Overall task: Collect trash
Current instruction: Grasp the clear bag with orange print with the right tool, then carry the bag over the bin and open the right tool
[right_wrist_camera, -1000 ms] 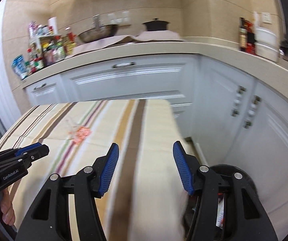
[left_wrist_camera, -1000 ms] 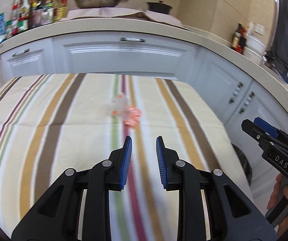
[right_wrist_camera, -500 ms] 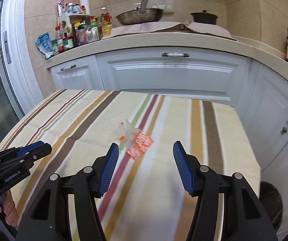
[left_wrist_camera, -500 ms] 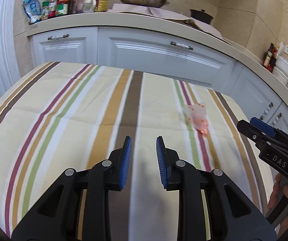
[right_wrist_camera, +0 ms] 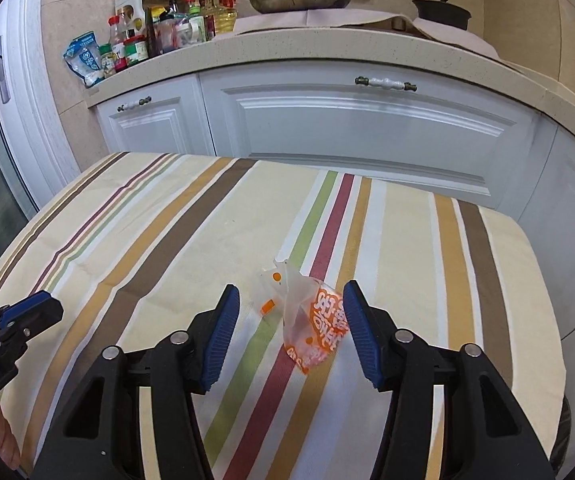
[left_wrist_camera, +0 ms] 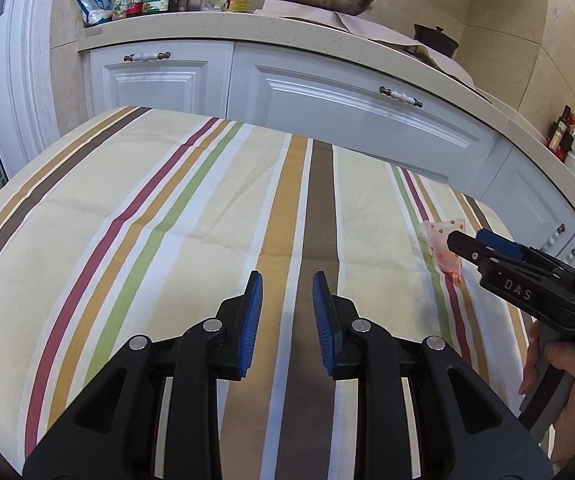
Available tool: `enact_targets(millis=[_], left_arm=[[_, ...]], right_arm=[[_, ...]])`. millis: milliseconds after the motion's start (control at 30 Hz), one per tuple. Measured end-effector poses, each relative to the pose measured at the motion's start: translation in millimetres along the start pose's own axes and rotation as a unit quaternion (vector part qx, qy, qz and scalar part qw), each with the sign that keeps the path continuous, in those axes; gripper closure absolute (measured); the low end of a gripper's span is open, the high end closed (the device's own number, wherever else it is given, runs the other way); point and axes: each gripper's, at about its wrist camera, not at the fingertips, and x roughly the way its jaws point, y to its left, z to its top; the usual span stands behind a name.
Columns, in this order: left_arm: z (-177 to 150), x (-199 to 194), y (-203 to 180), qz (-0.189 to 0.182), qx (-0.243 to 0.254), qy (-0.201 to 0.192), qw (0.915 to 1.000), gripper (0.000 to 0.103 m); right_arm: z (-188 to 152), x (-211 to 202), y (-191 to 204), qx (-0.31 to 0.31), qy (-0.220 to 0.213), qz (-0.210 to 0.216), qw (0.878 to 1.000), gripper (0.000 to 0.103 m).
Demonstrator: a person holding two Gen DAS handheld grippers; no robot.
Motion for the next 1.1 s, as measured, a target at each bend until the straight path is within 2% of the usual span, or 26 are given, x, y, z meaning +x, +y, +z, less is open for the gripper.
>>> enact_targets(millis=[67, 167, 267, 467, 700, 933, 1100], left_arm=[[-1.2, 0.8, -0.1, -0.001, 0.0, 0.002, 1.0, 0.078], [-3.1, 1.5, -1.3, -0.003, 0.0, 0.005, 1.0, 0.078], [-3.6, 1.1, -3.8, -0.005, 0.0, 0.007, 1.0, 0.078], [-6.0, -3.7, -19.3, -0.019, 0.008, 0.006, 0.9998, 0.078], [-15.0, -10.0, -57.2, -0.05, 0.036, 0.009, 0.9981, 0.078], [-27.1, -15.1, -107.2, -0.088, 0.071, 0.017, 0.9934, 0.078], [-35.7, -20.5, -146.2, -0.116, 0.1, 0.02, 0.9881, 0.078]], right_arm=[[0.4, 4.7, 0.0, 0.001, 0.006, 0.003, 1.0, 0.061], [0.2, 13.3, -1.8, 0.004, 0.017, 0.007, 1.0, 0.08], [-1.5, 11.5, -3.1, 0.004, 0.015, 0.006, 1.0, 0.087], [-8.7, -14.1, -11.7, 0.006, -0.002, -0.004, 1.0, 0.089], [-31.2, -67.3, -45.1, 0.029, -0.03, -0.035, 0.999, 0.089], [-64.8, -118.6, -95.1, 0.067, -0.043, -0.095, 0.992, 0.089], [-95.3, -152.3, -136.5, 0.105, -0.046, -0.148, 0.982, 0.089]])
